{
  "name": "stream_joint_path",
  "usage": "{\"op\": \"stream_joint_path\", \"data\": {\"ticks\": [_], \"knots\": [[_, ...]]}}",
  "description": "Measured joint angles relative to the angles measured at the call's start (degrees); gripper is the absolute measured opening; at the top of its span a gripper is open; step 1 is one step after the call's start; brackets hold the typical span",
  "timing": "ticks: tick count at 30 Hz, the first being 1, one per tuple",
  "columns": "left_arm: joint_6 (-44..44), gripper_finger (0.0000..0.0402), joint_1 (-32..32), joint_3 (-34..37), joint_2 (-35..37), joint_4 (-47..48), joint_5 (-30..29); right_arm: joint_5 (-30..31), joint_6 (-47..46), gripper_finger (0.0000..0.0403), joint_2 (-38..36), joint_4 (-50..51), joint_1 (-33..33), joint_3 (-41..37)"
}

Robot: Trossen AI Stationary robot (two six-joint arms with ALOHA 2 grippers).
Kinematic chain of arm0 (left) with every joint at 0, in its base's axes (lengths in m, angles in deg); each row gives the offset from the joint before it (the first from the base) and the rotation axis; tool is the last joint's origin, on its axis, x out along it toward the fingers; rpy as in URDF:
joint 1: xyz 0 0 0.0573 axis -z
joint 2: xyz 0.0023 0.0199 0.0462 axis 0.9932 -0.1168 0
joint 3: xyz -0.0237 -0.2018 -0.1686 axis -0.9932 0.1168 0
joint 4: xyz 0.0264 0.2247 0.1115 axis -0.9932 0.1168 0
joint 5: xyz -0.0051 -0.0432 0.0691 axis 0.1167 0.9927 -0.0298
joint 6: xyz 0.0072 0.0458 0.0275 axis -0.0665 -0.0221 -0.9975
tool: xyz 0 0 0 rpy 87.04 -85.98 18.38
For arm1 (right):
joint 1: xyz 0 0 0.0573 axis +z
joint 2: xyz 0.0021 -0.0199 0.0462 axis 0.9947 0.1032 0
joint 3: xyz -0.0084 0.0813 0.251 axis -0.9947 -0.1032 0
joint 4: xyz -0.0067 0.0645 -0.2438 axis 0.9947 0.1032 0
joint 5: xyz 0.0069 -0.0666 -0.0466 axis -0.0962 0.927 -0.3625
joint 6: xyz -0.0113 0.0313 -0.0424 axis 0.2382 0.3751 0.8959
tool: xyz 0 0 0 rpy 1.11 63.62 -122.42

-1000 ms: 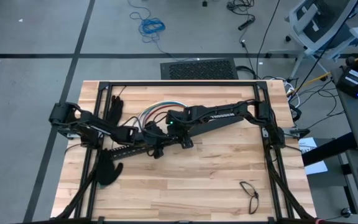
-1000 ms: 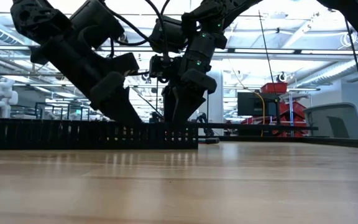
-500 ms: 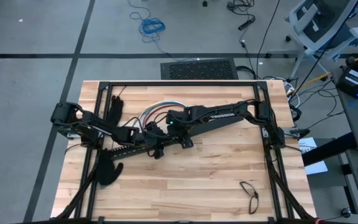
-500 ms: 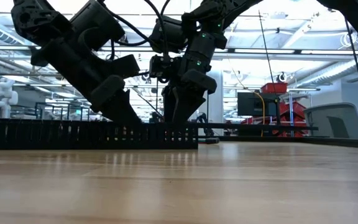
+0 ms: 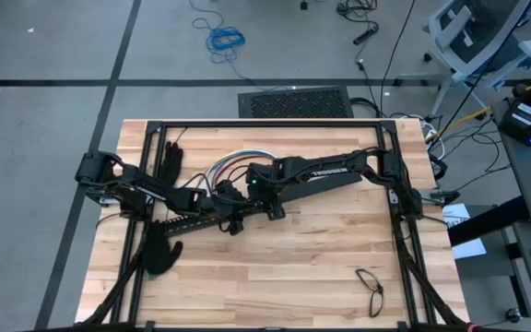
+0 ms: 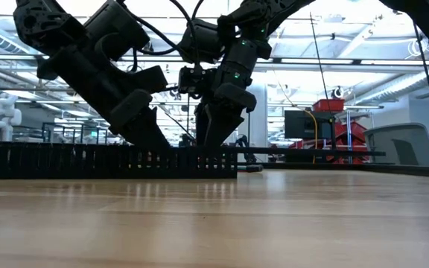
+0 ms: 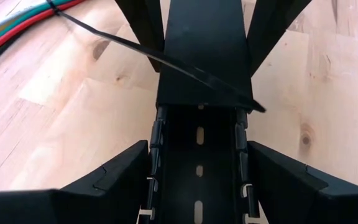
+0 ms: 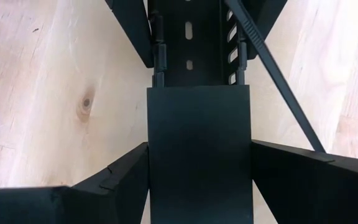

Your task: Ziptie cables

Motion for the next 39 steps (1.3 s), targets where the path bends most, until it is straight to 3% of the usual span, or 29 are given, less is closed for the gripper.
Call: {"op": "stream_joint_path", "data": {"ticks": [7, 16, 39], "knots": [[-0.3, 0.0255, 0.0, 0.0, -0.1, -0.1, -0.2, 0.0, 0.1, 0.0245, 0.0, 0.0, 0.0, 0.0], [-0.1, 0.0193, 0.7, 0.0, -0.7, -1.1, -2.1, 0.1, 0.2, 0.0245, 0.0, -0.6, 0.0, 0.0], [-1.7, 0.019, 0.7, 0.0, -0.7, -1.2, -1.9, -0.6, -0.5, 0.0245, 0.3, -4.3, 0.3, -0.1]]}}
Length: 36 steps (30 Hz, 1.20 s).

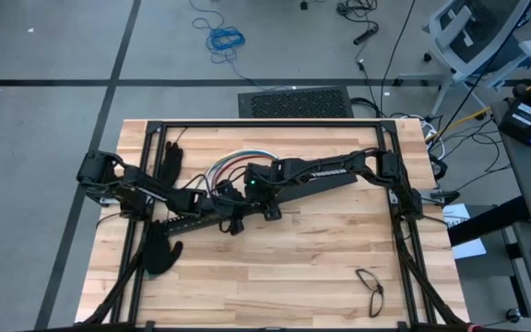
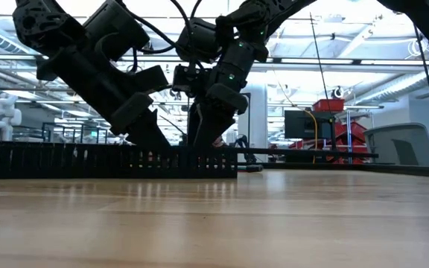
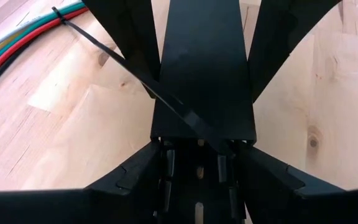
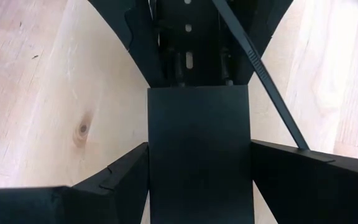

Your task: Ziptie cables

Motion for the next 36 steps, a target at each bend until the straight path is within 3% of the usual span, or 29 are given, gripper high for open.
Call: {"op": "stream_joint_path", "data": {"ticks": [10, 25, 36], "knots": [[-1.3, 0.0195, -0.3, 0.0, 0.0, -0.3, 0.5, 0.1, 0.0, 0.0245, -0.1, 0.2, 0.0, 0.0], [-5.8, 0.0329, -0.4, -0.1, 0.0, 5.5, -0.2, 0.2, 0.0, 0.0245, -0.1, 0.3, 0.0, 0.1], [-0.1, 0.0336, -0.5, 0.0, 0.0, 10.1, 2.3, 0.0, -0.1, 0.0245, -0.1, 0.6, -0.3, 0.1]]}}
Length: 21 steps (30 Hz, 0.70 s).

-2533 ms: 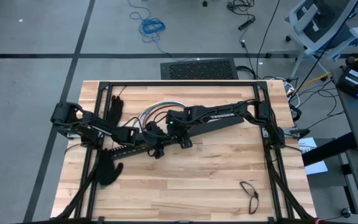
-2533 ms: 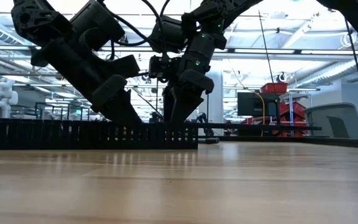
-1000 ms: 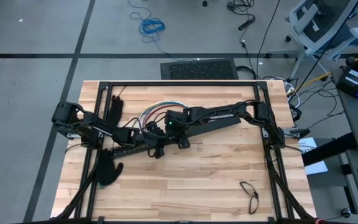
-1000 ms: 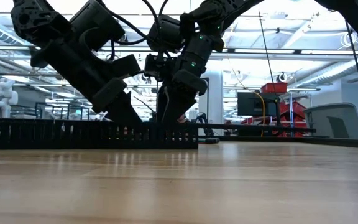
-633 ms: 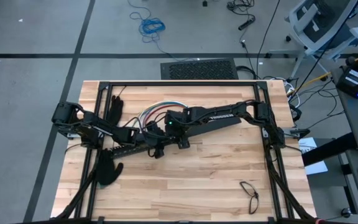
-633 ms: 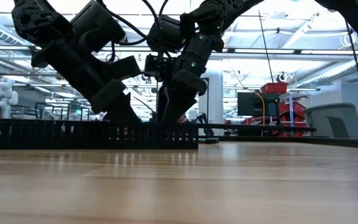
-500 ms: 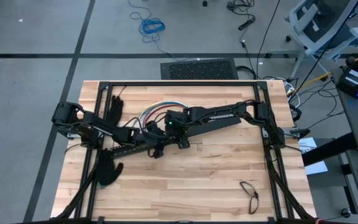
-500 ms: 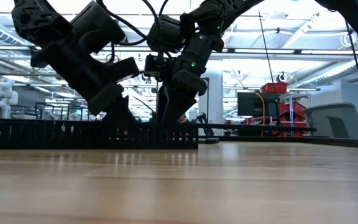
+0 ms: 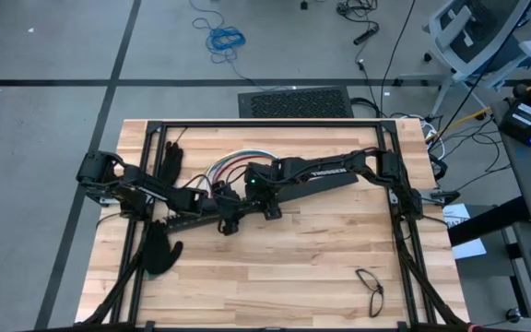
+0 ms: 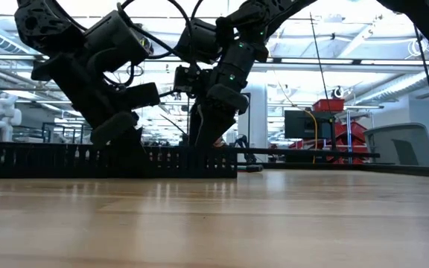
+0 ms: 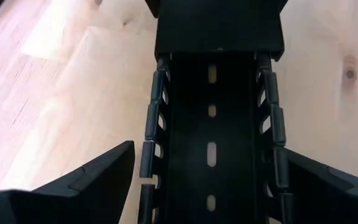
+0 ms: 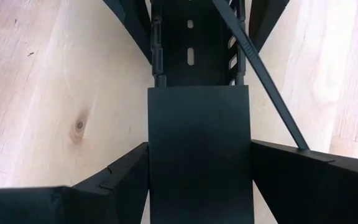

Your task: Ziptie cables

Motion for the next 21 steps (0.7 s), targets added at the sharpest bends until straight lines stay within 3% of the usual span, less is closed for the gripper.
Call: {"op": "stream_joint_path", "data": {"ticks": [21], "knots": [[0.2, 0.0336, 0.0, 0.1, -0.1, -4.1, 0.2, -0.2, -0.6, 0.0245, 0.0, -1.8, 0.2, 0.0]]}}
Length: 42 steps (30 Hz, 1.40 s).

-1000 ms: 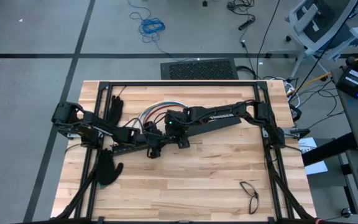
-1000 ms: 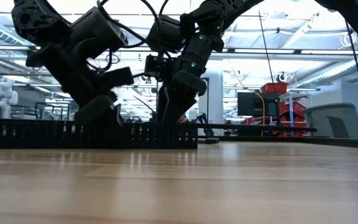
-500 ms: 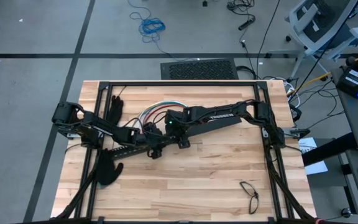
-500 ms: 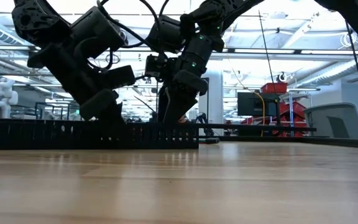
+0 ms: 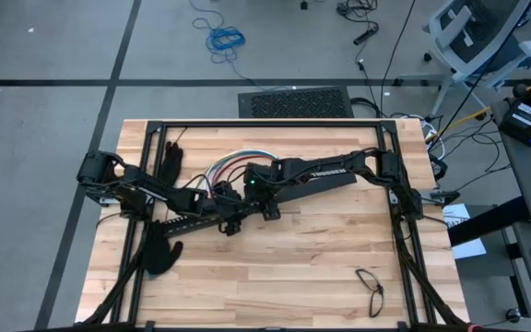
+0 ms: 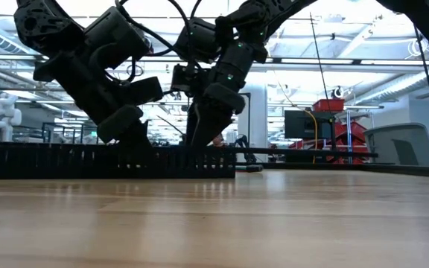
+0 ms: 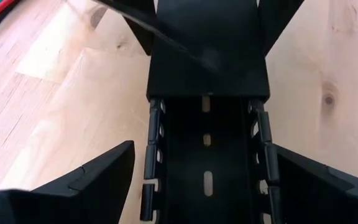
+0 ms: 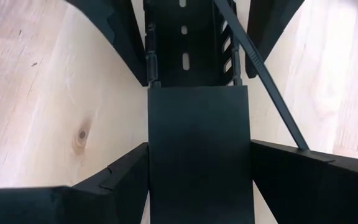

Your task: Ziptie cables

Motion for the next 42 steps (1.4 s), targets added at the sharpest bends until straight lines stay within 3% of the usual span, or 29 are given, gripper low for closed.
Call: {"op": "stream_joint_path", "data": {"ticks": [42], "knots": [[0.1, 0.0336, 0.0, -0.1, 0.0, -1.6, -2.6, -0.1, -0.4, 0.0245, 1.5, 0.4, -0.1, 0.4]]}}
